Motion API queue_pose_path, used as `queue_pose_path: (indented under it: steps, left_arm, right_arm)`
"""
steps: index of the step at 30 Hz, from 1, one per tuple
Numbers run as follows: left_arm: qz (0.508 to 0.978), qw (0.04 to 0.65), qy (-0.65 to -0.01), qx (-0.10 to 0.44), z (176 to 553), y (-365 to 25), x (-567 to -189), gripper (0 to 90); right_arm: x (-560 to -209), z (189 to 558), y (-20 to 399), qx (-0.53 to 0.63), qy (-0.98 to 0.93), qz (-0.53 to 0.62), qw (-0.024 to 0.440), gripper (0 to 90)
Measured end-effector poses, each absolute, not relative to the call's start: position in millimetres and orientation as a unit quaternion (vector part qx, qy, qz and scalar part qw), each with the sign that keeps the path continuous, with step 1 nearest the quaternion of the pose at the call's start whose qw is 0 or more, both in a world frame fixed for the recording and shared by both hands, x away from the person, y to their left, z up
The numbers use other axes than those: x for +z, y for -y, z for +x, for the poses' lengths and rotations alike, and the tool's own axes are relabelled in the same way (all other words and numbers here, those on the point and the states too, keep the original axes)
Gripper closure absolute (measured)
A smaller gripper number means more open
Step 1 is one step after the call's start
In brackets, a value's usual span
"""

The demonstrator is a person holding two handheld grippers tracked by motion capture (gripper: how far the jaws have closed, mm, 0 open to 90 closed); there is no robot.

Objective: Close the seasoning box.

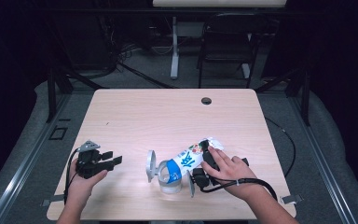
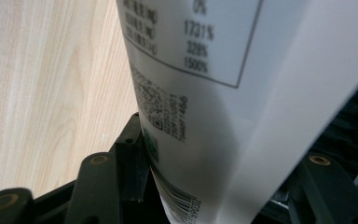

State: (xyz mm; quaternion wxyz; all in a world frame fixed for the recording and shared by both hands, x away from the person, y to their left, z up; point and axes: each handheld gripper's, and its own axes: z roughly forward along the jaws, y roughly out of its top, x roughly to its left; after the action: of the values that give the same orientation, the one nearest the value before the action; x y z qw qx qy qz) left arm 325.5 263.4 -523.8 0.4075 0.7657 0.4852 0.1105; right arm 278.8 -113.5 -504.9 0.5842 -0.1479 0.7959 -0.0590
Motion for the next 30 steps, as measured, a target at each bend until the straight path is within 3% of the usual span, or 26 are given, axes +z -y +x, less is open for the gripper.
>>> queue_pose_path:
  steps: [30]
  left_arm:
    - [0.763,0.41,-0.487,0.113,325.9,-263.6,-525.1,47.8]
  right_arm:
    - [-504.6,278.5,112.9,-0.065,-0.79,-0.159,0.589,46.3]
